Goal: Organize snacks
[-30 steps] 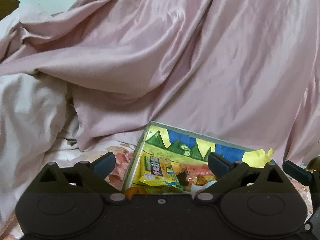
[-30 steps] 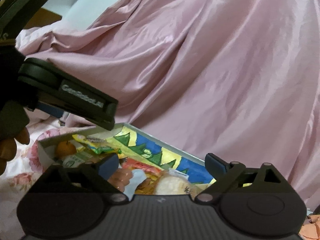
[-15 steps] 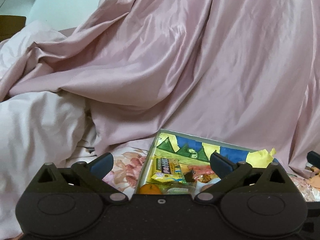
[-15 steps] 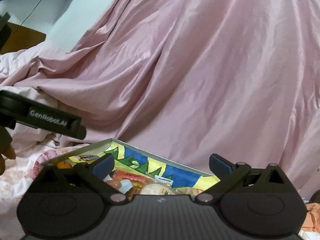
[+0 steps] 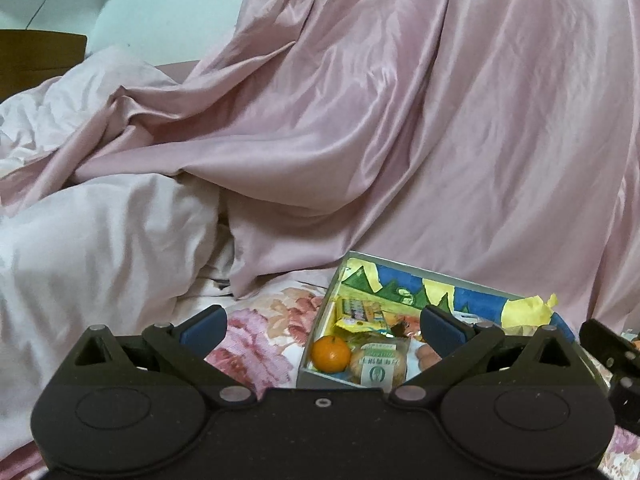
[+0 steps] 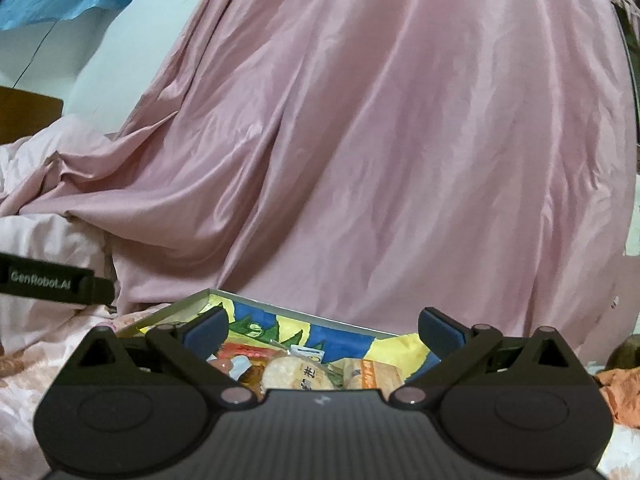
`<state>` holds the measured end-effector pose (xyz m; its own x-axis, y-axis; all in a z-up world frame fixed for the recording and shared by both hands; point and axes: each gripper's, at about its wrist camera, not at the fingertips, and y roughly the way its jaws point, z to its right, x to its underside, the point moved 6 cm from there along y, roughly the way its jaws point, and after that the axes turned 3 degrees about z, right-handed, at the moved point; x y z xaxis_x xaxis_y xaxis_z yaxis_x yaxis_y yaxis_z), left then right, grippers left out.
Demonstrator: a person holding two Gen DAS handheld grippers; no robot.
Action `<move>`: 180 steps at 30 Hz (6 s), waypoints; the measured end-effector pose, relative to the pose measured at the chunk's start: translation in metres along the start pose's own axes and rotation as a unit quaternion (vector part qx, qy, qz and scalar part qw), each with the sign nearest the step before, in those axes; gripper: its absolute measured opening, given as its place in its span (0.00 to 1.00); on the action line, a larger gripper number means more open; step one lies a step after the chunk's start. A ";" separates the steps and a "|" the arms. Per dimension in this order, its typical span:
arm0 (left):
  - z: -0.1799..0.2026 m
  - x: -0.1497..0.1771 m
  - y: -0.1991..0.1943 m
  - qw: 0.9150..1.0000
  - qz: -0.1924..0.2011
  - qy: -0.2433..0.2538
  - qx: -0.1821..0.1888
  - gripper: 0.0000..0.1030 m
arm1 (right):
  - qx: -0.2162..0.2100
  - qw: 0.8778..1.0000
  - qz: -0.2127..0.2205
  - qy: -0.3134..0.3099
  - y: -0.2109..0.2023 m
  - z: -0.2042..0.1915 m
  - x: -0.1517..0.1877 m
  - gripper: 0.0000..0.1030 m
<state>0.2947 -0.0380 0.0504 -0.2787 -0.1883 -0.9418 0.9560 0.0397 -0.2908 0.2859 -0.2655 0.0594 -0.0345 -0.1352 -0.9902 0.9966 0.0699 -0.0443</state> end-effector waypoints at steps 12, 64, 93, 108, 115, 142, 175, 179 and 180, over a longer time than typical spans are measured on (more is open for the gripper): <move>-0.001 0.007 -0.033 1.000 0.005 0.013 -0.009 0.99 | 0.008 1.000 0.000 0.018 -0.035 0.009 -0.003 1.00; -0.020 0.054 -0.115 0.998 -0.018 0.042 -0.032 0.99 | 0.006 0.996 -0.043 0.072 -0.128 0.016 0.027 1.00; -0.035 0.094 -0.153 0.996 -0.053 0.059 -0.031 0.99 | -0.006 0.992 -0.088 0.087 -0.168 0.000 0.053 1.00; -0.034 0.106 -0.156 0.995 -0.061 0.078 -0.022 0.99 | -0.018 0.989 -0.109 0.093 -0.170 -0.008 0.068 1.00; -0.033 0.110 -0.154 0.994 -0.066 0.081 -0.020 0.99 | -0.016 0.988 -0.117 0.095 -0.168 -0.009 0.074 1.00; -0.033 0.119 -0.148 0.993 -0.074 0.094 -0.021 0.99 | -0.015 0.985 -0.143 0.095 -0.162 -0.012 0.089 1.00; -0.025 0.122 -0.151 0.991 -0.085 0.105 -0.009 0.99 | -0.016 0.985 -0.146 0.089 -0.163 -0.013 0.093 1.00; -0.025 0.122 -0.152 0.991 -0.083 0.108 -0.011 0.99 | -0.016 0.985 -0.146 0.089 -0.163 -0.014 0.092 1.00; -0.026 0.121 -0.151 0.991 -0.083 0.108 -0.011 0.99 | -0.016 0.985 -0.146 0.089 -0.163 -0.013 0.093 1.00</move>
